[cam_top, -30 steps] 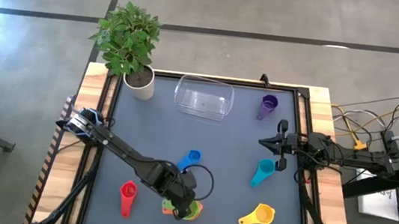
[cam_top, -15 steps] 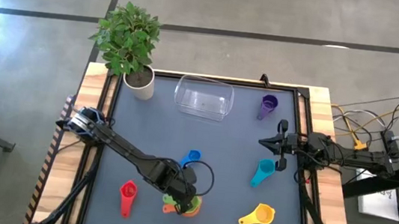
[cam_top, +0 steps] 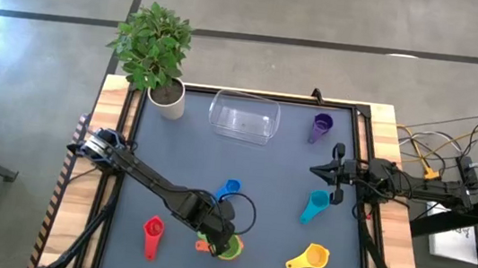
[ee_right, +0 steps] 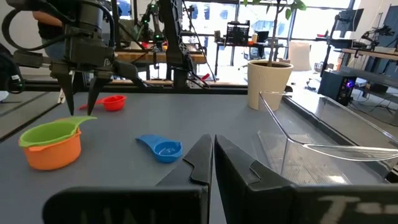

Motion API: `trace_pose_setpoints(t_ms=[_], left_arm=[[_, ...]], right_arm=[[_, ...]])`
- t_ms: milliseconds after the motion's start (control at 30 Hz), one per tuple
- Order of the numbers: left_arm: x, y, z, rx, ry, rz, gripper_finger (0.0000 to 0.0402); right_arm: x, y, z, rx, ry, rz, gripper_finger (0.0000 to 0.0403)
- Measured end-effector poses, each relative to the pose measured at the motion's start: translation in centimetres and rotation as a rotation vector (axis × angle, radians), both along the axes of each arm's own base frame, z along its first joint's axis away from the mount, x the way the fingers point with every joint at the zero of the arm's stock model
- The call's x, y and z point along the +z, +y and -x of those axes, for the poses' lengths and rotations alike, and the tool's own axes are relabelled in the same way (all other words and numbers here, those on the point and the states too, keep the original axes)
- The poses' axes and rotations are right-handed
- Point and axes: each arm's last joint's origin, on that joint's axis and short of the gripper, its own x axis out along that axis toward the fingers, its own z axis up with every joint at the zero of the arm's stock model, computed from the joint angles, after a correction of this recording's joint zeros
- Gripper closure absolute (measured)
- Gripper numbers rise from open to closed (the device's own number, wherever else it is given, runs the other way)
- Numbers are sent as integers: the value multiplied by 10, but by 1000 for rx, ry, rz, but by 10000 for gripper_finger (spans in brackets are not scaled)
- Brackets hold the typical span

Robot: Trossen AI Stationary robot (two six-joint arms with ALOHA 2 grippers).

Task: Nest measuring cups in basket
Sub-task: Stack the purple measuring cup on top of the green measuring cup

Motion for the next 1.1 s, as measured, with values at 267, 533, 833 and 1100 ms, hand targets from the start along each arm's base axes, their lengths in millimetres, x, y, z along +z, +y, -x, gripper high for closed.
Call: trace_pose_setpoints(t_ms=[267, 533, 833, 1100], left_arm=[[52, -4, 0, -57, -215, -125, 225], [88, -16, 53, -63, -403, -557, 246], [45, 26, 94, -41, -671, -463, 308], [32, 74, 132, -184, -1220, -297, 327]], right_arm=[[0, 0, 0, 0, 0, 0, 394], [0, 0, 0, 0, 1, 0, 394], [0, 0, 0, 0, 2, 0, 394], [0, 0, 0, 0, 0, 11, 394]])
